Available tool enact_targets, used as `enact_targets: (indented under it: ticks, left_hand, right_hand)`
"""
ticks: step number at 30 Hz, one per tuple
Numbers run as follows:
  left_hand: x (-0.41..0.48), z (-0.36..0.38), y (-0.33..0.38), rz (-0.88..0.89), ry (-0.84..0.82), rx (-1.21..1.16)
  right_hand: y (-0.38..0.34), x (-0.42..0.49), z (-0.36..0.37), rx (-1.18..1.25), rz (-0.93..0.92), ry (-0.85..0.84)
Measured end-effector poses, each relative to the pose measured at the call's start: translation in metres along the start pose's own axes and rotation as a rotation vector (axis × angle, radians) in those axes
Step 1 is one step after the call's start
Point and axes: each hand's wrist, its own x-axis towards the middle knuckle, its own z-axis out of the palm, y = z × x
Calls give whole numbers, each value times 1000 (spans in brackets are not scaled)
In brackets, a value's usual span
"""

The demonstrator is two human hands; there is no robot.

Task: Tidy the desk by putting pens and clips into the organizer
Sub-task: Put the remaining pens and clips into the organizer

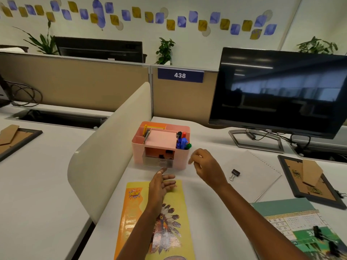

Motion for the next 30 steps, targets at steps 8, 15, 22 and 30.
enact_targets:
  ticks: [8, 15, 22, 30]
  left_hand:
    - [-3, 1, 2, 5, 3, 15]
    - [-4, 1, 1, 16, 4, 9]
    - [-5, 1, 1, 29, -2, 16]
    - [-7, 1, 0, 32, -7, 7]
  right_hand:
    - [76, -42, -4, -181, 691, -144]
    - [71, -46, -1, -212, 763, -233]
    - [28, -28, 6, 147, 659, -205]
    - [-68, 33, 7, 140, 100, 159]
